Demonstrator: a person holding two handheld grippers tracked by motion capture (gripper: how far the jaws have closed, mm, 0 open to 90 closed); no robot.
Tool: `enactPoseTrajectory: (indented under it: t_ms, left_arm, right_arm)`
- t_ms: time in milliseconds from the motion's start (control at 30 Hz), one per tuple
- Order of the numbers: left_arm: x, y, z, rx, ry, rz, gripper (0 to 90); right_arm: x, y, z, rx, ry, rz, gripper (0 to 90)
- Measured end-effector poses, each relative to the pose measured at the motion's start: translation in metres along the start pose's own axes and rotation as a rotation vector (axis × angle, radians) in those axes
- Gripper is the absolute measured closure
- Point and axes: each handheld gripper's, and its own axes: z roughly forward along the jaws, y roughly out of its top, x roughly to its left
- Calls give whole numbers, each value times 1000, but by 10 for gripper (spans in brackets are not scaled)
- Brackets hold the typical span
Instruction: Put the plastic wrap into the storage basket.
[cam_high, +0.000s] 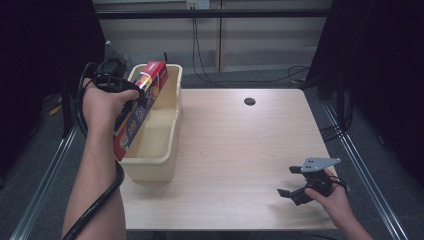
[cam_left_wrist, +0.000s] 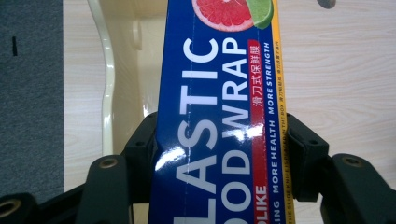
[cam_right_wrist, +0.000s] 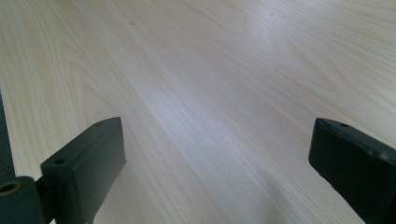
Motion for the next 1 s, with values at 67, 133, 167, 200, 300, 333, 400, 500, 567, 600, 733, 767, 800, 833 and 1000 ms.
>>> enactPoseTrajectory:
  t_ms: [67, 133, 167, 200, 300, 333, 400, 500, 567, 600, 733, 767, 800, 833, 1000]
  left_arm:
    - [0, 0, 1, 0, 5, -1, 410]
    - [0, 0, 2, -4, 6, -11, 410]
    - [0, 0, 2, -7, 11, -14, 410]
    - [0, 0, 2, -8, 14, -15, 410]
    - [0, 0, 5, -8, 16, -26, 410]
    - [-1, 0, 6, -5, 18, -28, 410]
    - [-1, 0, 8, -10, 28, -26, 410]
    - [-1, -1, 10, -14, 29, -36, 410]
    - [-1, -1, 12, -27, 50, -44, 409]
    - [-1, -1, 12, -24, 55, -48, 409]
    - [0, -1, 16, -19, 58, -53, 409]
    - [0, -2, 17, -18, 63, -54, 409]
    - [0, -2, 19, -16, 61, -63, 409]
    - [1, -2, 20, -16, 63, -63, 409]
    - [0, -3, 27, -5, 71, -68, 409]
  right_arm:
    - [0, 0, 0, 1, 1, 4, 37]
    - [0, 0, 0, 1, 1, 2, 37]
    - [-1, 0, 0, 0, -2, -4, 37]
    - [-1, 0, 0, 0, 0, -5, 37]
    - [0, 0, 0, 0, -1, -2, 37]
    - [0, 0, 0, 0, 0, -2, 37]
    - [0, 0, 0, -2, 5, -4, 37]
    - [0, 0, -1, -3, 4, -6, 37]
    - [0, 0, -1, -2, 3, -7, 37]
    - [0, 0, -1, -3, 5, -8, 37]
    - [0, 0, -1, -4, 5, -7, 37]
    - [0, 0, -1, -3, 4, -8, 37]
    - [0, 0, -1, -3, 4, -7, 37]
    - [0, 0, 0, -1, -1, -6, 37]
    - [0, 0, 0, 0, 0, -5, 37]
